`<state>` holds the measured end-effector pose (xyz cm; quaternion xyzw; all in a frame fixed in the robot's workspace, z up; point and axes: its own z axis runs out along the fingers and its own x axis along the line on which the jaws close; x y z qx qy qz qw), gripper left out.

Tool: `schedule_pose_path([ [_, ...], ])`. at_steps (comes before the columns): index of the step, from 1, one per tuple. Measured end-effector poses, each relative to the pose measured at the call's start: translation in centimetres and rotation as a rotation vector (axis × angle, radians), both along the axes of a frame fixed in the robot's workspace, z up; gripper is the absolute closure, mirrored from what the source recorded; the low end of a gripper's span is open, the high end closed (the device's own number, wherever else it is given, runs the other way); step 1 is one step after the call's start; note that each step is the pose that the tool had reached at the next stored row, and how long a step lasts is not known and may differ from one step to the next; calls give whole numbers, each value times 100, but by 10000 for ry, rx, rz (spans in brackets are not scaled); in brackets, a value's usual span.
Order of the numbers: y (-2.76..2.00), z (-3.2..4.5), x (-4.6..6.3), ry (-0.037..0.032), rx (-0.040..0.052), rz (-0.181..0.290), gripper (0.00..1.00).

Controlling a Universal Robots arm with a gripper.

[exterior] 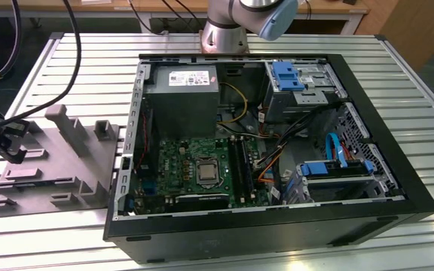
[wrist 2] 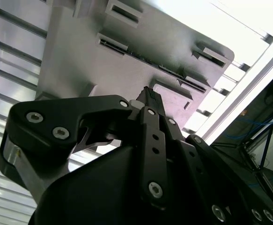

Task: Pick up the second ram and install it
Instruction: 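Pick up the second ram and move it above second insertion slot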

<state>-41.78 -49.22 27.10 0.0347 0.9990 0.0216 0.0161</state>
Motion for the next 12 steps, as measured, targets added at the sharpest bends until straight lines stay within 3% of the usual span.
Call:
schedule_pose_path([
  [5, 0, -1, 0, 0, 0, 479, 90],
  [12, 0, -4, 0, 1, -15, 1680, 90],
])
